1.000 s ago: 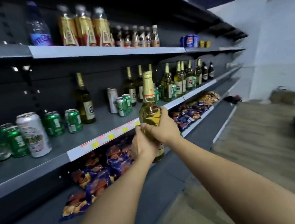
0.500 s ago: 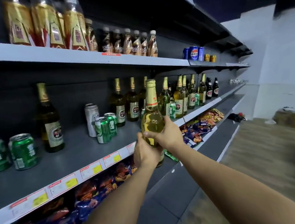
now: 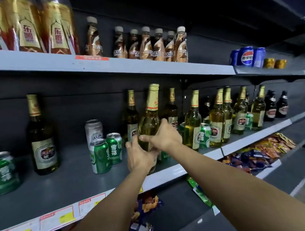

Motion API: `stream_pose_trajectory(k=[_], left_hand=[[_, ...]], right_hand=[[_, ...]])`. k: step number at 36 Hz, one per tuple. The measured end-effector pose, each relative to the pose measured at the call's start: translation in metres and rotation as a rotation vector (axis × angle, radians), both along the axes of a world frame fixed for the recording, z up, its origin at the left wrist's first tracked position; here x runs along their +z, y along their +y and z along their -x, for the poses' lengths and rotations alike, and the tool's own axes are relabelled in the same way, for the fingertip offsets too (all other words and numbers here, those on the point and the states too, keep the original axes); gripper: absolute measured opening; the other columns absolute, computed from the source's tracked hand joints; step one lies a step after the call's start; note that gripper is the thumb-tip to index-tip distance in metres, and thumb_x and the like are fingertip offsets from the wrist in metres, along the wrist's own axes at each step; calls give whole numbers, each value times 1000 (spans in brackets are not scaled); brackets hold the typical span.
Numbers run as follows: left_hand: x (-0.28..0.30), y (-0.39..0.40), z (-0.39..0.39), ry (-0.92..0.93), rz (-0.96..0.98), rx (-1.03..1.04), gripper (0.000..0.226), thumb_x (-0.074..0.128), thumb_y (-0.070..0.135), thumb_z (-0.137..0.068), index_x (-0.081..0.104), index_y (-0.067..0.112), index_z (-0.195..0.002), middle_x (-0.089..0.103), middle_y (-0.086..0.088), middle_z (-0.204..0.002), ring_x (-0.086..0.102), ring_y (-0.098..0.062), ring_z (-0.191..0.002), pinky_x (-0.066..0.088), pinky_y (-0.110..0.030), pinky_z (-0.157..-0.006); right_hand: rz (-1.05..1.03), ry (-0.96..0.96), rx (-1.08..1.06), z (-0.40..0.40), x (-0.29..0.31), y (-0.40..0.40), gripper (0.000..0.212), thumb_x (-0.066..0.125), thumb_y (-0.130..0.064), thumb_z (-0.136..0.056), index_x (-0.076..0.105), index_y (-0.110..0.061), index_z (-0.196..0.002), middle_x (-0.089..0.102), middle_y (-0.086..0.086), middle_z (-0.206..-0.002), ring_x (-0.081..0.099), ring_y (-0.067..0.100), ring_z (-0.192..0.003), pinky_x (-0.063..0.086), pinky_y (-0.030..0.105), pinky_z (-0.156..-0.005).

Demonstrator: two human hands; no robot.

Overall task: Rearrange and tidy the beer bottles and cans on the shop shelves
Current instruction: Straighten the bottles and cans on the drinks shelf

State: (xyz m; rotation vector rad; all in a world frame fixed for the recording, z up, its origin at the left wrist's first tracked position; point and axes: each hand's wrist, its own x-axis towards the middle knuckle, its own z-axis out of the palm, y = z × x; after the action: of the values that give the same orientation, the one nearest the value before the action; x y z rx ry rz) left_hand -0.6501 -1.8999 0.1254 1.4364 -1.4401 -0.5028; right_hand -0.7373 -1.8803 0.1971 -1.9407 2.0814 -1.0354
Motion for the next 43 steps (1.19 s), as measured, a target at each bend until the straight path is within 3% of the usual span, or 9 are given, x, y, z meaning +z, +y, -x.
stream_pose_trajectory(k=[6,9,15,21,26,31,37,43], left_hand=[[0,-39,9,-93,-55,164,88,76,47,-70,32,22,-142,43,-5,-133,45,-26,-123,46,-40,-89],[0,-58,11,-84,-71,190,84,78,46,-69,36,22,-137,45,-4,-130,49,-26,-120,49,-42,-86],[1,-97,9,-123,-113,212,85,76,50,-71,32,24,-139,42,-3,-131,50,-25,-119,46,-38,-79],[-6,-132,7,-128,-141,210,86,77,46,-71,33,18,-140,41,-7,-132,48,-27,-121,46,-40,-84],[-17,-147,6,-89,-132,191,75,78,44,-70,41,19,-131,46,-5,-121,52,-26,-115,49,-38,-83],[-20,-151,6,-88,-145,204,86,78,49,-70,37,18,-138,44,-6,-130,50,-26,-119,48,-40,-86],[-20,-148,11,-54,-156,171,82,76,35,-78,30,12,-142,38,-10,-138,44,-29,-127,43,-43,-99],[-18,-133,14,-75,-147,206,78,71,33,-82,28,13,-145,41,-12,-139,48,-29,-124,45,-39,-97]], right_hand=[[16,151,74,8,1,-50,75,70,-64,-73,33,-23,-123,64,4,-107,62,26,-104,48,36,-82],[30,227,80,10,2,-71,78,69,-67,-70,35,-23,-125,62,5,-114,52,27,-115,38,40,-94],[23,324,78,10,2,-114,80,62,-74,-70,36,-24,-127,61,3,-113,46,26,-118,30,40,-92],[-30,391,85,7,0,-149,85,57,-77,-71,38,-21,-132,61,4,-114,46,26,-118,29,41,-93],[-73,398,108,8,-7,-168,84,57,-79,-71,42,-20,-129,62,3,-112,46,25,-119,28,39,-94],[-89,387,122,7,-6,-172,84,57,-78,-71,42,-20,-130,62,4,-114,47,25,-120,28,39,-94],[-125,350,120,6,-10,-169,91,56,-77,-73,31,-20,-140,58,7,-126,43,27,-127,27,42,-99],[-77,275,147,11,-9,-154,89,60,-68,-78,28,-17,-143,46,7,-139,38,29,-132,28,46,-104]])
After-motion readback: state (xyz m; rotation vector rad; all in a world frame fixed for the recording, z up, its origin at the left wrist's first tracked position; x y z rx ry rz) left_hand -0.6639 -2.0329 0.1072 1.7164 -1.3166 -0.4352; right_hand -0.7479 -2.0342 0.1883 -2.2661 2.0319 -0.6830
